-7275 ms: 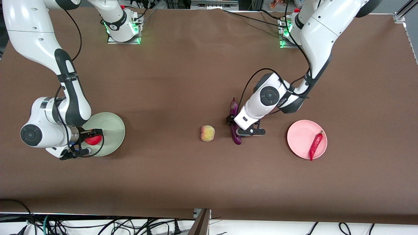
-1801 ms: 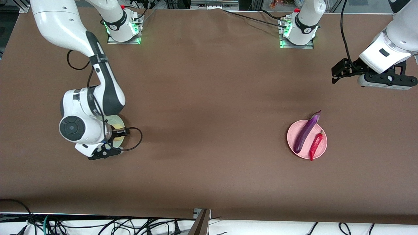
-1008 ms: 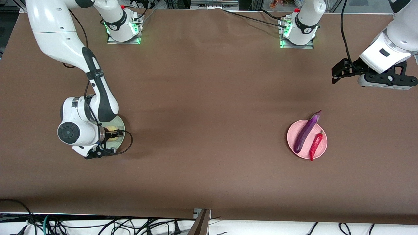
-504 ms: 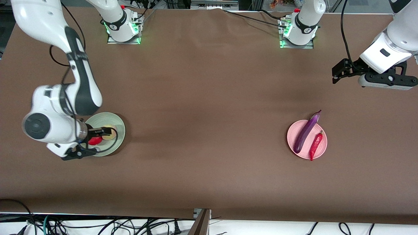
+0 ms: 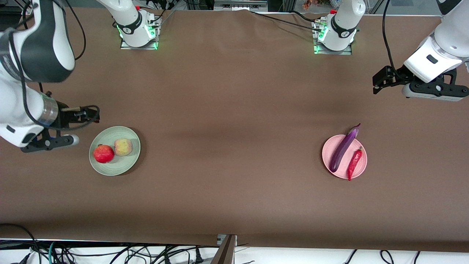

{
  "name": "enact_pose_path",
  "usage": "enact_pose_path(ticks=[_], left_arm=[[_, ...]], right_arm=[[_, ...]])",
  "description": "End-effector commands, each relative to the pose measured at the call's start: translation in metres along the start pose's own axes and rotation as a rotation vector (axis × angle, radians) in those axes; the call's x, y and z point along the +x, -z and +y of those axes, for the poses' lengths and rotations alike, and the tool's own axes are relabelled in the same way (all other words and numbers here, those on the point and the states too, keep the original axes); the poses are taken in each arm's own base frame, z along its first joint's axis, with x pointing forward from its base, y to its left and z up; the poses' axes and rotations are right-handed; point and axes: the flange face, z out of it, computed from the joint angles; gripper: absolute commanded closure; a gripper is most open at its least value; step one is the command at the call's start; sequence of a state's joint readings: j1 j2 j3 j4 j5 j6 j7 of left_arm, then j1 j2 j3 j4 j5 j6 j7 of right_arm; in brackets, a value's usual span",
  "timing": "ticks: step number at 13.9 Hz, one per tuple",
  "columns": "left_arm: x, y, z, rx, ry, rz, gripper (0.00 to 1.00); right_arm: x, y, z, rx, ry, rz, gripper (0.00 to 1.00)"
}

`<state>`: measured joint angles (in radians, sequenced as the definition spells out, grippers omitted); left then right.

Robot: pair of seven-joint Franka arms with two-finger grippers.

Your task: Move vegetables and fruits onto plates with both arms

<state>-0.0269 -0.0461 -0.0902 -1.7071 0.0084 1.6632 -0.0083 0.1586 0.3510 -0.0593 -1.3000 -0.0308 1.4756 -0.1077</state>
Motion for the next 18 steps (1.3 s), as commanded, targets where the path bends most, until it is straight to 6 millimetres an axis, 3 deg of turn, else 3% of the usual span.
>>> enact_pose_path(ticks=[1,3,7,9,12,18], left_arm=[[0.001,0.004,-0.002,0.026,-0.001,0.009,0.00],[0.001,0.003,-0.002,0.026,-0.001,0.007,0.00],[0.001,0.003,-0.002,0.026,-0.001,0.007,0.00],[0.001,0.004,-0.002,0.026,-0.001,0.009,0.00],[0.001,0.003,-0.002,0.026,-0.001,0.007,0.00],[0.001,0.003,-0.002,0.026,-0.001,0.007,0.00]], right_arm=[[-0.032,0.024,-0.005,0.018,0.008,0.002,0.00],[-0.054,0.028,-0.003,0.018,0.012,0.013,0.00],[-0.101,0.057,0.017,0.021,-0.026,0.080,0.00],[-0.124,0.054,0.035,0.028,-0.062,0.073,0.00],[-0.125,0.057,0.024,-0.017,-0.046,0.075,0.00],[-0.107,0.050,0.022,-0.016,-0.044,0.056,0.00]])
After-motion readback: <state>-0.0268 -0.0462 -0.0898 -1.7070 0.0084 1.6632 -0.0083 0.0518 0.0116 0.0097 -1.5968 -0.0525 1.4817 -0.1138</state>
